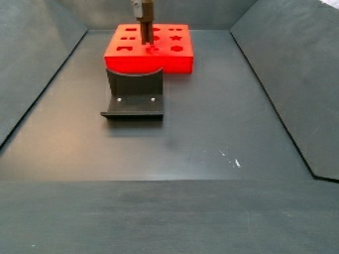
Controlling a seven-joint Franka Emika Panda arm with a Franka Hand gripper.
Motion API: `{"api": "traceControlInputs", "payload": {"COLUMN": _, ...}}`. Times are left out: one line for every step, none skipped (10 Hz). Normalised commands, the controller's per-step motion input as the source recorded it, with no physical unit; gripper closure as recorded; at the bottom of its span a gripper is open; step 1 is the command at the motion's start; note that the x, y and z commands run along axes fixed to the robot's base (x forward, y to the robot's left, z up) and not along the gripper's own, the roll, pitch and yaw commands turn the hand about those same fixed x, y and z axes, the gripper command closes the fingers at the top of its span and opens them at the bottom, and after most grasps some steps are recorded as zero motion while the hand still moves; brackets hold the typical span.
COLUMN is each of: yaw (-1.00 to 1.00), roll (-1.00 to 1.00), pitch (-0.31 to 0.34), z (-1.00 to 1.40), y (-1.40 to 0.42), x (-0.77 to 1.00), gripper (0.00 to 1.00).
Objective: Insert the 3 prong object.
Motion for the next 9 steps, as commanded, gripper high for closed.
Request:
{"api": "traceControlInputs", "payload": {"yaw": 0.32, "roll": 0.0, "pitch": 0.0, "z": -0.06, "y": 0.0, "x": -0.07, "gripper": 1.0}}
{"api": "traceControlInputs", "payload": {"yaw": 0.79, "roll": 0.0, "pitch": 0.0, "z": 0.0, "y": -0.07, "x": -0.03, "gripper": 1.0}}
{"api": "traceControlInputs", "payload": {"yaw": 0.91, "roll": 0.05, "pitch": 0.0, "z": 0.0, "y": -0.09, "x": 0.0, "gripper": 1.0}}
{"api": "traceControlInputs", "payload": {"yaw": 1.0, "roll": 0.03, "pitch": 0.0, "z": 0.0, "y": 0.0, "x": 0.0, "gripper": 1.0}}
{"api": "traceControlInputs", "payload": {"yaw": 1.0, "roll": 0.02, "pitch": 0.0, "z": -0.01, "y": 0.0, "x": 0.0, "gripper": 1.0}}
{"api": "traceControlInputs", "payload": {"yaw": 0.61, "roll": 0.05, "pitch": 0.0, "z": 0.0, "y": 0.0, "x": -0.02, "gripper": 1.0}}
{"api": "traceControlInputs", "payload": {"yaw": 0.02, "roll": 0.0, "pitch": 0.0, "z": 0.0, "y": 0.0, "x": 0.0, "gripper": 1.0}}
{"api": "traceControlInputs", "payload": {"yaw": 0.01, "roll": 0.0, "pitch": 0.0, "z": -0.03, "y": 0.0, "x": 0.0, "gripper": 1.0}}
{"api": "traceControlInputs", "payload": {"yaw": 0.13, "roll": 0.02, "pitch": 0.0, "z": -0.21, "y": 0.0, "x": -0.06, "gripper": 1.0}}
